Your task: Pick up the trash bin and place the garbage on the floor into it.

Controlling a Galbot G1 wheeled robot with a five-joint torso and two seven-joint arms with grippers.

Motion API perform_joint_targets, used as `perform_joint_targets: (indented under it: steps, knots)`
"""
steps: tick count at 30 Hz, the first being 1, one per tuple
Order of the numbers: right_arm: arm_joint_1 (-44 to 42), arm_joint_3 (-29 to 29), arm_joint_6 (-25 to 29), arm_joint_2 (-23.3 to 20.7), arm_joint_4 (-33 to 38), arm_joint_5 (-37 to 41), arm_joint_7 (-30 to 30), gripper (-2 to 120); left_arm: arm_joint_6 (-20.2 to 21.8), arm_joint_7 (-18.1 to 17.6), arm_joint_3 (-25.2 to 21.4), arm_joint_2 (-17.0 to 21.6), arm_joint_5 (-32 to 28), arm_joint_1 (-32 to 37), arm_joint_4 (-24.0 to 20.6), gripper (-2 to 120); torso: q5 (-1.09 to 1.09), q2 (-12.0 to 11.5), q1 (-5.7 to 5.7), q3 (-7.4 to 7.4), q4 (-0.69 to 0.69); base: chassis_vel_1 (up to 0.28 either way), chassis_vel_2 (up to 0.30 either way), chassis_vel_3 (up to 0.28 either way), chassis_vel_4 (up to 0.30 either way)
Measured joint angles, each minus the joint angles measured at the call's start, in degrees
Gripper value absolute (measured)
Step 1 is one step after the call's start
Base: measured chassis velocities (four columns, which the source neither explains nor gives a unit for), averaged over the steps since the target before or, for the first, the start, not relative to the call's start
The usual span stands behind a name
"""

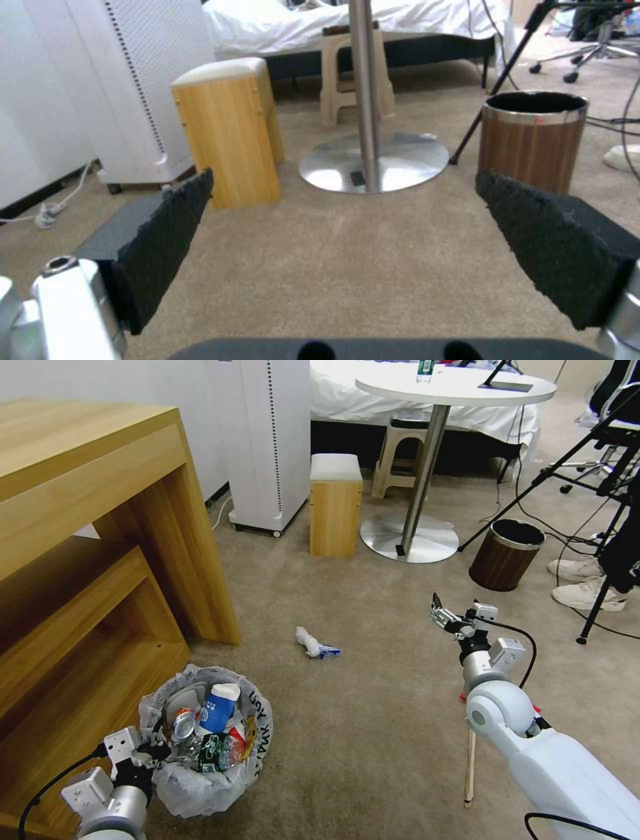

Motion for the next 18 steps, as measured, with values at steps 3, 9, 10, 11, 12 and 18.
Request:
perform_joint_targets:
  steps: [3, 9, 10, 11, 12, 18]
  knots:
    - [0.02, -0.01, 0.00, 0.01, 0.00, -0.05, -0.01, 100, 0.05, -0.01, 0.01, 0.00, 0.00, 0.04, -0.07, 1, 0.00, 0.00, 0.00, 0.00, 0.00, 0.000, 0.000, 0.000, 0.000]
    - [0.08, -0.06, 0.02, 0.00, -0.04, -0.21, -0.01, 100, 0.10, -0.02, 0.05, 0.08, -0.01, 0.02, -0.08, 1, 0.00, 0.00, 0.00, 0.00, 0.00, 0.000, 0.000, 0.000, 0.000]
    - [0.09, -0.08, 0.02, -0.01, -0.05, -0.23, -0.01, 100, 0.10, -0.02, 0.05, 0.12, -0.02, 0.01, -0.08, 1, 0.00, 0.00, 0.00, 0.00, 0.00, 0.000, 0.000, 0.000, 0.000]
    - [0.10, -0.10, 0.03, -0.02, -0.05, -0.34, -0.02, 100, 0.10, -0.02, 0.05, 0.19, -0.02, 0.01, -0.08, 1, 0.00, 0.00, 0.00, 0.00, 0.00, 0.000, 0.000, 0.000, 0.000]
    - [0.10, -0.10, 0.03, -0.02, -0.05, -0.34, -0.02, 100, 0.10, -0.02, 0.05, 0.19, -0.02, 0.01, -0.08, 1, 0.00, 0.00, 0.00, 0.00, 0.00, 0.000, 0.000, 0.000, 0.000]
    - [0.15, -0.22, 0.03, -0.01, -0.05, -0.54, -0.02, 100, 0.11, -0.02, 0.05, 0.27, -0.02, 0.13, -0.16, 1, 0.00, 0.00, 0.00, 0.00, 0.00, -0.035, -0.042, -0.027, -0.037]
